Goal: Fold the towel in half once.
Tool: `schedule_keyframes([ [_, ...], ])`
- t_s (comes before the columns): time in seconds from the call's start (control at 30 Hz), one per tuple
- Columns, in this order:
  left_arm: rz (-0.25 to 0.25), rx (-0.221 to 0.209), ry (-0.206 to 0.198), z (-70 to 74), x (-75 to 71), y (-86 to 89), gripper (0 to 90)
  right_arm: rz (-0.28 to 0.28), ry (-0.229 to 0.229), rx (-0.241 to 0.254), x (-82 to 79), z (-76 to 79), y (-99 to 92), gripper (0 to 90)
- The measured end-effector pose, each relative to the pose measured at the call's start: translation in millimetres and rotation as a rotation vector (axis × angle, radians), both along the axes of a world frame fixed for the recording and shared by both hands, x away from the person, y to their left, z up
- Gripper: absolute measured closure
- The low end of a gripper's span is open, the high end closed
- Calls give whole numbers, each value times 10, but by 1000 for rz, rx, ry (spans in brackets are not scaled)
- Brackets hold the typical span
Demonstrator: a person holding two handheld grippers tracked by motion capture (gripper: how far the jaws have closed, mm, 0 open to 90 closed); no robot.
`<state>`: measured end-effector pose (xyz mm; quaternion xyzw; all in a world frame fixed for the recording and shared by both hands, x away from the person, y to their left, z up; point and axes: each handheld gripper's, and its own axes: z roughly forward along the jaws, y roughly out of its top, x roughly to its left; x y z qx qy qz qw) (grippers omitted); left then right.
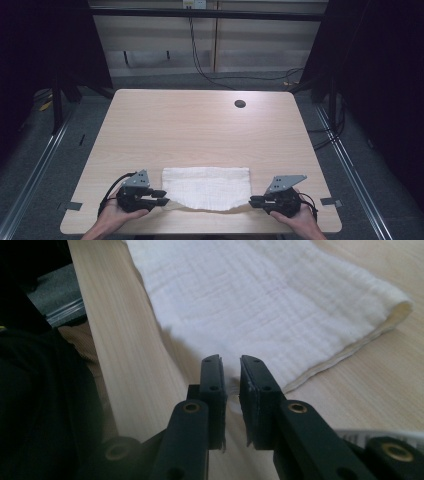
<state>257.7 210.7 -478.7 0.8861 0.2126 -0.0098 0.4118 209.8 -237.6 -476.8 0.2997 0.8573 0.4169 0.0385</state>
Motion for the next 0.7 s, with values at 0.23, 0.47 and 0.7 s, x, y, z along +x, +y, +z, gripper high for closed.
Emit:
schedule_keyframes([
  [0.23, 91, -49, -11, 63, 68, 128, 561, -66, -50, 7, 63, 63, 13, 672],
  [0.47, 88, 4, -2, -70, 262, 19, 641, -167, -36, -46, 428, -66, 74, 570],
  [0.7, 56, 43, 6, -159, 293, -92, 653, -214, -43, -43, 699, -107, 62, 522],
])
